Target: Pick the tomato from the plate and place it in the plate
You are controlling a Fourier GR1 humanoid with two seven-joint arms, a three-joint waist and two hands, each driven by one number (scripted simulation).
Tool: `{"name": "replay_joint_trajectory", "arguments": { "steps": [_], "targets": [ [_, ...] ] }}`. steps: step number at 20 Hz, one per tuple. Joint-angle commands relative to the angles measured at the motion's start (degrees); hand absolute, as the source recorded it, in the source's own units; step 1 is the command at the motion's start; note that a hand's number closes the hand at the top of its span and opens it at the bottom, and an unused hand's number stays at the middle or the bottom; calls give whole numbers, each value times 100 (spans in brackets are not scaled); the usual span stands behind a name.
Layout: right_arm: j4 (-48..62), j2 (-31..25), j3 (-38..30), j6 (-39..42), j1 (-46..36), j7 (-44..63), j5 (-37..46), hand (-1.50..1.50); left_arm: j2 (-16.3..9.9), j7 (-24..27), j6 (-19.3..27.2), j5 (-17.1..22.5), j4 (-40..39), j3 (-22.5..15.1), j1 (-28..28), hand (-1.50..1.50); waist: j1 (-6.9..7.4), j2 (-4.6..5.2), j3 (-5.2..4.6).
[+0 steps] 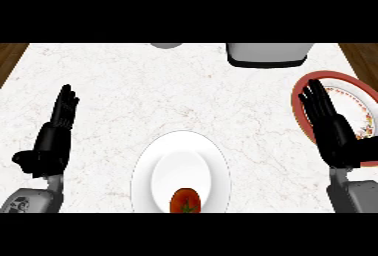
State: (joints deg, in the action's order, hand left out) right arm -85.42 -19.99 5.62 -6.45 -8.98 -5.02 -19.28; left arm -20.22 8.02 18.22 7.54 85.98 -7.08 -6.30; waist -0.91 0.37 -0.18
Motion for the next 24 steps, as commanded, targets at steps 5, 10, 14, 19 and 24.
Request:
{"name": "replay_joint_trajectory", "arguments": {
  "steps": [5, 10, 14, 19, 24],
  "targets": [
    [-1794, 1463, 1415, -204, 752, -1322, 448, 150, 153, -933, 90, -3, -413, -192, 488, 0, -30, -119, 25],
    [-1344, -521, 512, -1649, 795, -1516, 3293, 150, 252, -1110, 93, 152, -678, -153, 772, 0, -540, -213, -97],
    [-1287, 1927, 1742, -2446, 1938, -2691, 2141, 150, 331, -1332, 0, 181, -607, -298, 635, 0, -182, -48, 84],
    [-779, 1968, 2967, -1755, 2702, -5109, 2101, -150, 406, -1529, -1, 123, -483, -440, 563, 0, 3, -64, 46],
    [-131, 1621, 3121, -3035, 2855, -4672, 3784, -150, 310, -1998, 14, 79, -293, -367, 189, 0, 41, -51, 15]
  ]
}}
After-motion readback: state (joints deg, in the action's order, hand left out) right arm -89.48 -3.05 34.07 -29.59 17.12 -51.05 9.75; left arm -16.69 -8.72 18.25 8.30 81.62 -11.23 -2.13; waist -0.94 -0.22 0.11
